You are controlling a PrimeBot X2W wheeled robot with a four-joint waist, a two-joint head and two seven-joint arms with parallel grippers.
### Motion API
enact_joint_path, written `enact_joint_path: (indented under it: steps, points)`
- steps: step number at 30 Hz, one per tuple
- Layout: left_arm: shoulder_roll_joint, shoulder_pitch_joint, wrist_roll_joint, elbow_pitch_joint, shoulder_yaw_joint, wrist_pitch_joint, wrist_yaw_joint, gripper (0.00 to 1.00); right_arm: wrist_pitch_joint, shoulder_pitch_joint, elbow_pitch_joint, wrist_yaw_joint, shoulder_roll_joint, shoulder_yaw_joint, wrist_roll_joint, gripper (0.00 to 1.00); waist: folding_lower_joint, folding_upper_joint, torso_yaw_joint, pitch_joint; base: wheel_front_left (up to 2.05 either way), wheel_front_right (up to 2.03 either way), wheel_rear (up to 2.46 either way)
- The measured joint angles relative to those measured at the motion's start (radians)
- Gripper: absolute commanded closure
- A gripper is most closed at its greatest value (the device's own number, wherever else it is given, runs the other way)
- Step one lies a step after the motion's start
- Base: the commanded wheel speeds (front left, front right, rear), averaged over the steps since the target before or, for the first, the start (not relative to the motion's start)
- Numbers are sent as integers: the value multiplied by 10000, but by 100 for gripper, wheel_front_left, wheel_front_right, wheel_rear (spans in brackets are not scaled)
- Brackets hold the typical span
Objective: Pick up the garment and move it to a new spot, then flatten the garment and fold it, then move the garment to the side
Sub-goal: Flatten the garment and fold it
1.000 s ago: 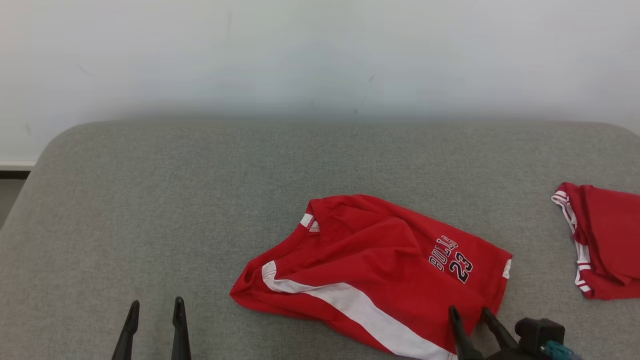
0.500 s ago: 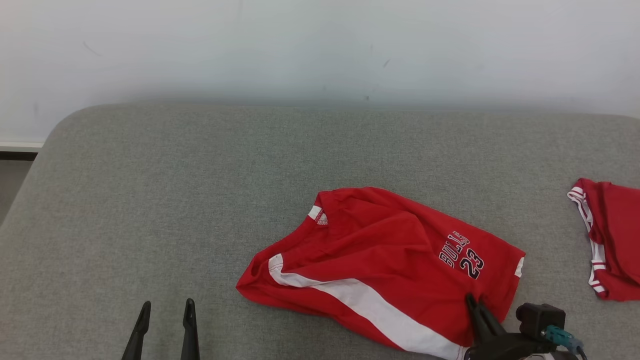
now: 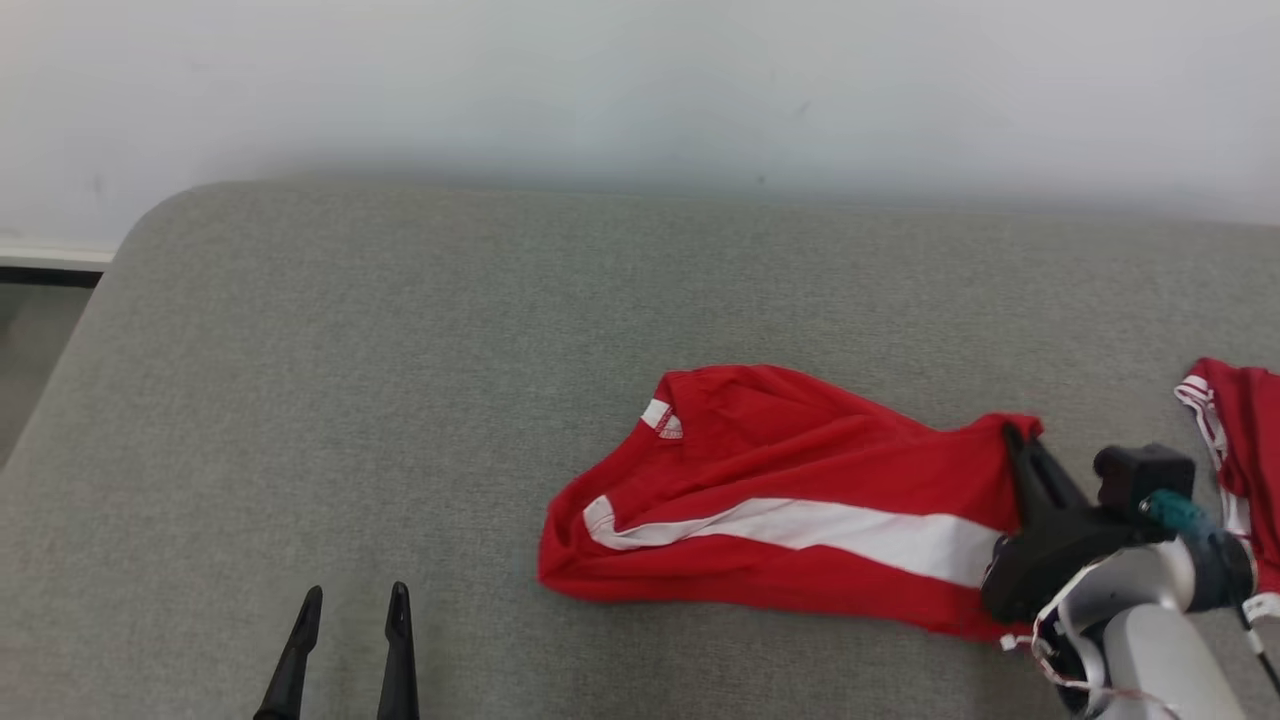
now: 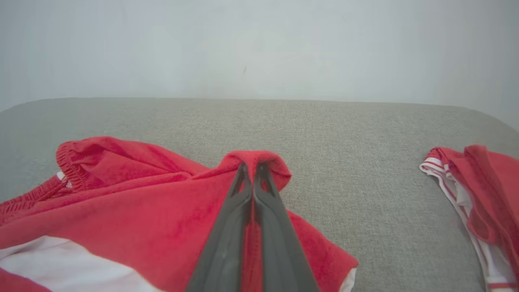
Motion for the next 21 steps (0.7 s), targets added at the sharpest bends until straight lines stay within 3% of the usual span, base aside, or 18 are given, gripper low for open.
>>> enact_joint_path:
  steps: [8,10,16,21]
  points:
    - [2,-81,-75,63,-86,0,82,0,-105,-684,470,0,-261,-516,-489,100,0,0,462,145,0,0,0]
    - [2,-81,-142,67,-88,0,84,0,73,-729,715,0,-245,-541,-522,0,0,0,555,192,0,0,0]
    - [2,-80,-150,94,-52,0,161,0,395,-619,1055,0,-50,-729,-441,0,1,0,574,197,0,0,0]
    - [0,-15,-150,115,17,0,261,0,543,196,491,0,280,-1244,-439,0,0,0,405,35,0,0,0]
